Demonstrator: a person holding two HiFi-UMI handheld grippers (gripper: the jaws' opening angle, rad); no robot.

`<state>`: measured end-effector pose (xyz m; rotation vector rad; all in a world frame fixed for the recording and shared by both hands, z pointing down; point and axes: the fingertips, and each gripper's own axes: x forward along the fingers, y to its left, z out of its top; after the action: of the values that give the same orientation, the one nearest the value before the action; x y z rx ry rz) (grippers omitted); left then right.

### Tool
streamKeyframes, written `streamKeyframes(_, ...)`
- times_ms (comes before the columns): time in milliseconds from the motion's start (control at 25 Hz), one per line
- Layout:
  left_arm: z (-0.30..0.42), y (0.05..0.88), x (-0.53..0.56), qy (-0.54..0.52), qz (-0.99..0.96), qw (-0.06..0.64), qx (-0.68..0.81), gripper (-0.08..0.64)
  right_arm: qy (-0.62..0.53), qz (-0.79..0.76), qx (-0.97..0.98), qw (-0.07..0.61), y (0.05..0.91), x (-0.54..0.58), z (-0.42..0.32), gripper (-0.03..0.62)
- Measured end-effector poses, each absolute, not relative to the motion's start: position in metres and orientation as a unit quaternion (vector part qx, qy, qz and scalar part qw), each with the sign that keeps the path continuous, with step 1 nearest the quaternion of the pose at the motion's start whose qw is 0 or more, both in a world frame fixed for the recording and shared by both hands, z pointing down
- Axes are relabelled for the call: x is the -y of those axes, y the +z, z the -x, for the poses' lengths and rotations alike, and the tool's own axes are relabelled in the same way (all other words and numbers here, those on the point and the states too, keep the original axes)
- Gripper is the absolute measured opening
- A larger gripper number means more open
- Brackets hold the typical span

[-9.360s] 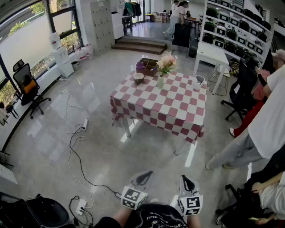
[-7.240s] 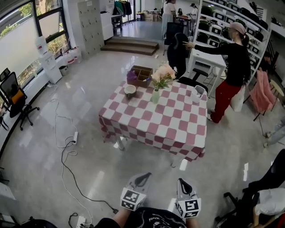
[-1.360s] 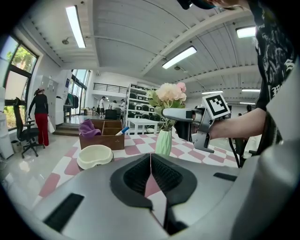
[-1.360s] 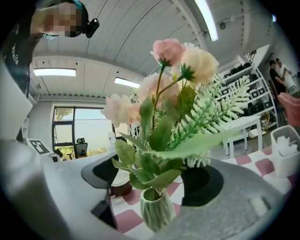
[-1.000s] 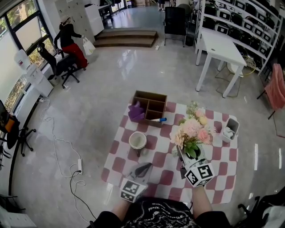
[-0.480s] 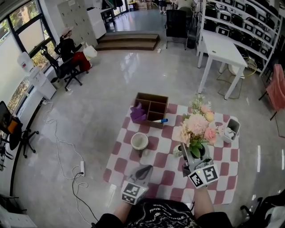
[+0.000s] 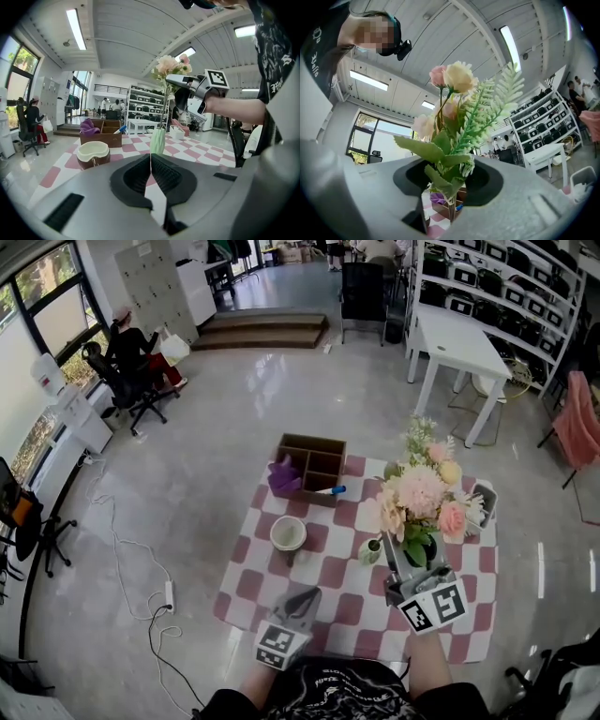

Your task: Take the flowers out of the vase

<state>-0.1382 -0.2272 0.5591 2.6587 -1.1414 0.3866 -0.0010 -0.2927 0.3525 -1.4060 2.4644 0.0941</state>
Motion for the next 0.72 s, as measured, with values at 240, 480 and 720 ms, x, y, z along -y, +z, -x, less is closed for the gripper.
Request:
streamKeyframes(240, 0.128, 0.562, 0.222, 0.134, -0.909, 0.112, 0.378, 0.012, 0.053, 0.487, -0.857, 0.160, 0.334, 0.277, -0.005, 0.173)
streamKeyframes(480, 0.106, 0.565, 0.214, 0.128, -0.918, 0.118, 0.357, 0.012, 0.063, 0.491, -0.857, 0.144, 0.327, 0.257, -0.018, 0.166)
streamKeyframes(720, 0.086, 0.568, 0.210, 0.127, -0.925, 0.119, 0.339, 0.012, 0.061, 0.526, -0.838, 0.133, 0.326, 0.245, -0.049, 0.158)
